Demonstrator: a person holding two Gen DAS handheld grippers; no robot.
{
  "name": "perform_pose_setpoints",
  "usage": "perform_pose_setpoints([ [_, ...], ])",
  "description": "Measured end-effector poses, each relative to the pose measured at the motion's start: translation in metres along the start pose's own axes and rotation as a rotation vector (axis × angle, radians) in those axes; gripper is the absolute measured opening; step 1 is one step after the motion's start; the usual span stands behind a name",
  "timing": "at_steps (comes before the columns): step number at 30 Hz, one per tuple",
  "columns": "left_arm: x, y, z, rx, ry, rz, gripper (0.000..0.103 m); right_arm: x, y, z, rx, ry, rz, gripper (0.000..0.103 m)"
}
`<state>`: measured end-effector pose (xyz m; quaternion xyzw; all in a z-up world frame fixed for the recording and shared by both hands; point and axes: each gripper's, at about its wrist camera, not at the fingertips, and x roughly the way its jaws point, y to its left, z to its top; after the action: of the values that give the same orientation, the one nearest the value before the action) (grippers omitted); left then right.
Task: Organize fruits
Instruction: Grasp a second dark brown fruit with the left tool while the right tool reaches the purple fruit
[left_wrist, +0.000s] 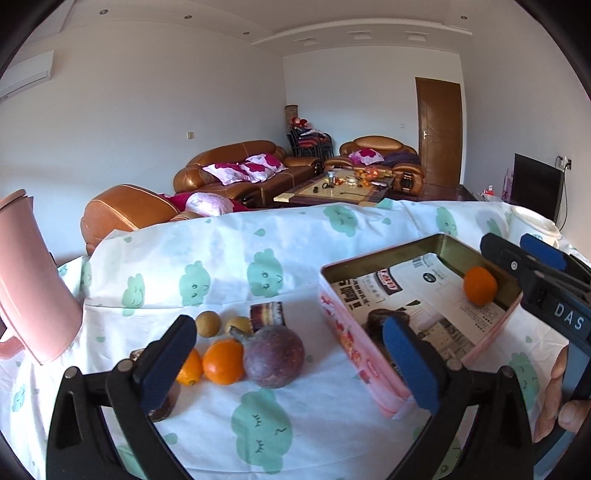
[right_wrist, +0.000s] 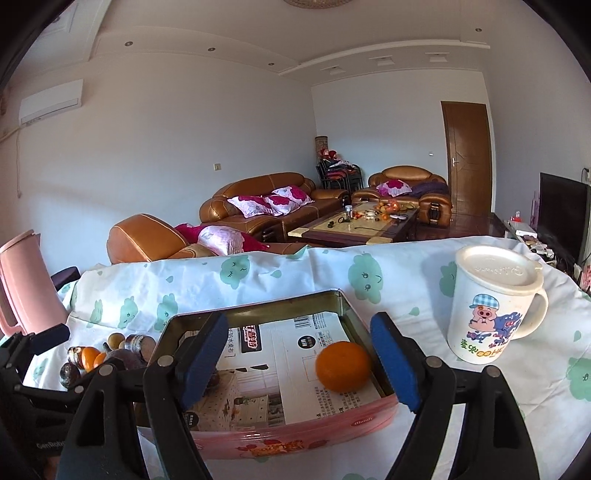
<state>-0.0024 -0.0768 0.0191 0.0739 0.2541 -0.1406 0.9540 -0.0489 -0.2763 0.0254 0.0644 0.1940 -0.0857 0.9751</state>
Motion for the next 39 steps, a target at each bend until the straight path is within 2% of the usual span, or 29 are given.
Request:
perform_pose_setpoints([
  [8, 0.006, 0.032, -0.011, -0.034, 0.054, 0.032, 0.103, -0.006, 0.010, -0.004, -0.045, -0.016, 0.011, 0.080],
  [16, 0.003, 0.069, -0.015, -0.069, 0.086, 0.066, 0.103, -0.009, 0.020, -0.008, -0.042, 0.017, -0.032, 0.080],
  [23, 0.004, 0.116, -0.023, -0.106, 0.137, 0.101, 0.103, -0.015, 0.056, -0.016, -0.085, 0.068, 0.069, 0.080],
  [27, 0.010, 0.138, -0.033, -0.122, 0.209, 0.062, 0.103, -0.016, 0.089, -0.024, -0.153, 0.098, 0.127, 0.080],
  [31, 0.017, 0.139, -0.042, -0.095, 0.272, -0.001, 0.103, -0.013, 0.122, -0.030, -0.210, 0.127, 0.164, 0.080],
  [34, 0.019, 0.130, -0.044, -0.035, 0.282, 0.026, 0.103, -0.007, 0.141, -0.032, -0.223, 0.160, 0.195, 0.078],
  [37, 0.022, 0.126, -0.045, -0.007, 0.292, 0.039, 0.102, 0.001, 0.158, -0.034, -0.261, 0.186, 0.210, 0.069],
  [39, 0.029, 0.128, -0.046, -0.019, 0.325, 0.035, 0.096, 0.008, 0.167, -0.034, -0.292, 0.202, 0.201, 0.066],
])
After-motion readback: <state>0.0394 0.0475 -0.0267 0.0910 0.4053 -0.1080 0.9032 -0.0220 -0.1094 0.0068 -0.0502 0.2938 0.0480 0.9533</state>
